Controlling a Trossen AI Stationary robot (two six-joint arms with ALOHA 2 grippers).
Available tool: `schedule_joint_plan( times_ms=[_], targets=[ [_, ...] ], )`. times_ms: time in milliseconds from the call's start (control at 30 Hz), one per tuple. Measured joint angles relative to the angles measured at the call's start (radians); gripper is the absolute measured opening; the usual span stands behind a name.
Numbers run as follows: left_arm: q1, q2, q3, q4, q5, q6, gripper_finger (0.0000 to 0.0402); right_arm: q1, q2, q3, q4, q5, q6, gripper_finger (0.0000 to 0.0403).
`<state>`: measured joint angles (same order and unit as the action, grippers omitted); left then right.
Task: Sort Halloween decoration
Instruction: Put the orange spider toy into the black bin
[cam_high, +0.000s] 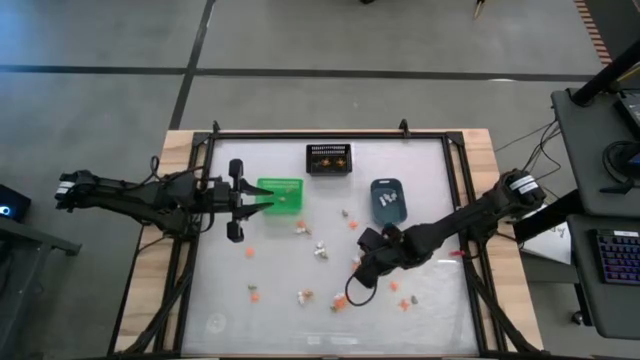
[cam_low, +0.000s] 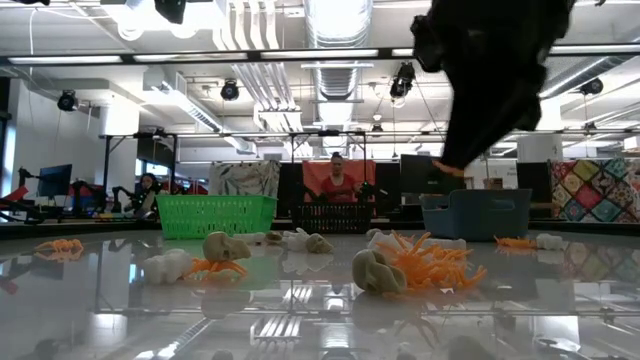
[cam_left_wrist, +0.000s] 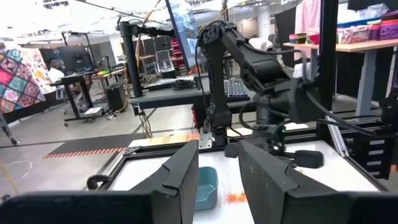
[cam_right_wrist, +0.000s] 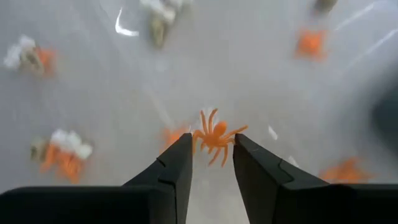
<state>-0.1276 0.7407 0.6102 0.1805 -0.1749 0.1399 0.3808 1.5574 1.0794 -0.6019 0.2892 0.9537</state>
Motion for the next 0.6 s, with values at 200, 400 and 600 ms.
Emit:
schedule_joint_plan(
  times_ms=[200, 400, 600],
  targets=[
    [0.000, 0.018, -0.005, 0.024, 0.001, -0.042, 0.0098, -0.083, -0.009, -0.001, 0.097, 0.061, -0.171, 0.0074],
    [0.000, 0.057, -0.013, 0.083, 0.001, -0.048, 0.0098, -0.277, -0.011, -0.001, 0.363, 0.120, -0.452, 0.0037],
    [-0.002, 0.054, -0.013, 0.094, 0.002, -0.061, 0.0098, -0.501, 0.004, 0.001, 0.603, 0.037, -0.629, 0.0011]
  ],
)
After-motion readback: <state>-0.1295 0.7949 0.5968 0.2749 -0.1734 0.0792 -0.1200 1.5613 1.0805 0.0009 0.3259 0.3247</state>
